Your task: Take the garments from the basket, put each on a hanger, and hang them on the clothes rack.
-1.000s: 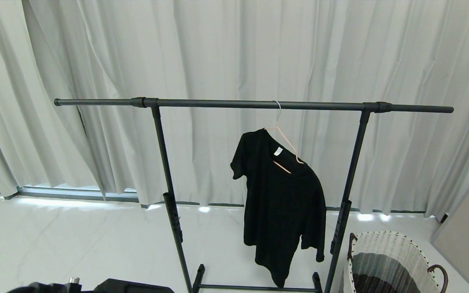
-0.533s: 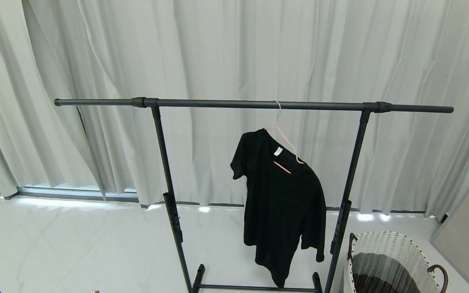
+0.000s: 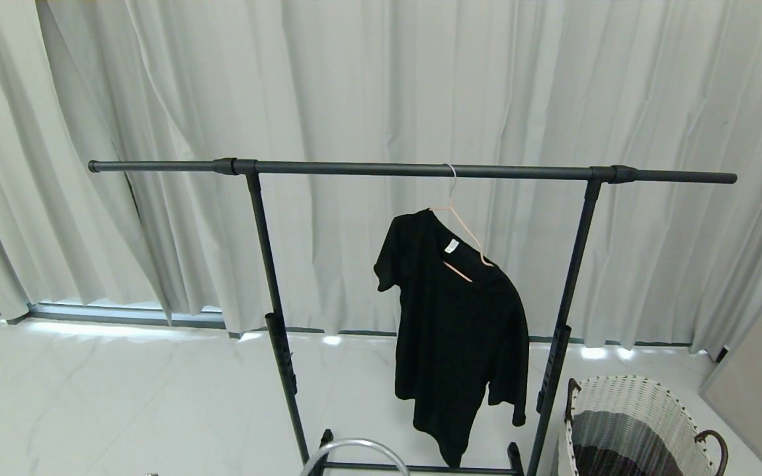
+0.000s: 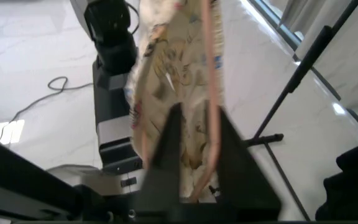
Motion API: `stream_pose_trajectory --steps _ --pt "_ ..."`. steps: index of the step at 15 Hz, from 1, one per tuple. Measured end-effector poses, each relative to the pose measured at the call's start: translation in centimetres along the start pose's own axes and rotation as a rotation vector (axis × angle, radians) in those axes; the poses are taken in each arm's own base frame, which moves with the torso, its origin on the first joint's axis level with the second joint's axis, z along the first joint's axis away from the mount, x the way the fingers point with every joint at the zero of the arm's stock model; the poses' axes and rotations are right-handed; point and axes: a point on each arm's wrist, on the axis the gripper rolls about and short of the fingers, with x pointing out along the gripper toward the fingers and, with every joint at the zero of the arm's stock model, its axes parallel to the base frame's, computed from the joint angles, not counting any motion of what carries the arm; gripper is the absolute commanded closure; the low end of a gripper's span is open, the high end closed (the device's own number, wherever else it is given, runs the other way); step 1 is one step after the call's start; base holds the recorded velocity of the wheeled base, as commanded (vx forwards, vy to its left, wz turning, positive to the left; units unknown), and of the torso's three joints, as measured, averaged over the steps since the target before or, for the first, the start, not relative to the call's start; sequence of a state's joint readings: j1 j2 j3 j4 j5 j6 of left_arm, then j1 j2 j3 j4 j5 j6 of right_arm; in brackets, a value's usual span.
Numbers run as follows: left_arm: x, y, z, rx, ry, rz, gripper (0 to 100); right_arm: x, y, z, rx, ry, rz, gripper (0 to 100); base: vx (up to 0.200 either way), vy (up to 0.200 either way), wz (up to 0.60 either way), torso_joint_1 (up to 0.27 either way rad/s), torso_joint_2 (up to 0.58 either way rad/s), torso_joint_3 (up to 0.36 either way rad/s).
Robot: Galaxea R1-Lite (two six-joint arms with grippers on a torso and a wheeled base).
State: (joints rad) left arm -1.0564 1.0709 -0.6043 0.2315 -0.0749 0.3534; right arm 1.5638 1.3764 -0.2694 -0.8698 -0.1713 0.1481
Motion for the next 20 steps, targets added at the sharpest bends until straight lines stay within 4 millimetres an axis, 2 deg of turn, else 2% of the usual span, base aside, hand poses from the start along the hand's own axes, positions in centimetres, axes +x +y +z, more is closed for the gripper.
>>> stream_pose_trajectory --steps 3,7,9,12,15,18,20 --pt "-0.4 0.3 -0.6 -0.019 0.027 0.1 100 0.1 -1.6 0.2 0.016 -0.012 -0.11 0 0.0 0.0 0.0 0.0 0.0 0.0" --pt "-1.3 0.9 -1.2 -0.045 0.063 0.308 100 -0.2 -4.8 0.7 0.041 -0.037 -0.278 0 0.0 0.0 0.0 0.0 0.0 0.0" --pt "-2.0 1.6 -0.4 -0.066 -0.036 0.39 100 -0.2 -5.9 0.7 0.068 -0.039 -0.333 0 0.0 0.0 0.0 0.0 0.0 0.0" --pt "-3.0 2.8 1.1 -0.062 -0.189 0.51 100 0.5 -6.4 0.6 0.152 -0.035 -0.345 0 0.0 0.0 0.0 0.0 0.0 0.0" --pt "-3.8 3.1 1.6 0.007 -0.231 0.561 100 2.6 -7.1 1.7 0.24 -0.056 -0.347 0 0.0 0.0 0.0 0.0 0.0 0.0" --pt "-4.7 3.2 2.2 0.033 -0.266 0.582 100 5.5 -9.0 3.4 0.295 -0.105 -0.395 0 0.0 0.0 0.0 0.0 0.0 0.0" --pt "-5.2 3.3 2.8 0.037 -0.294 0.589 100 7.3 -10.0 3.7 0.302 -0.105 -0.413 0 0.0 0.0 0.0 0.0 0.0 0.0"
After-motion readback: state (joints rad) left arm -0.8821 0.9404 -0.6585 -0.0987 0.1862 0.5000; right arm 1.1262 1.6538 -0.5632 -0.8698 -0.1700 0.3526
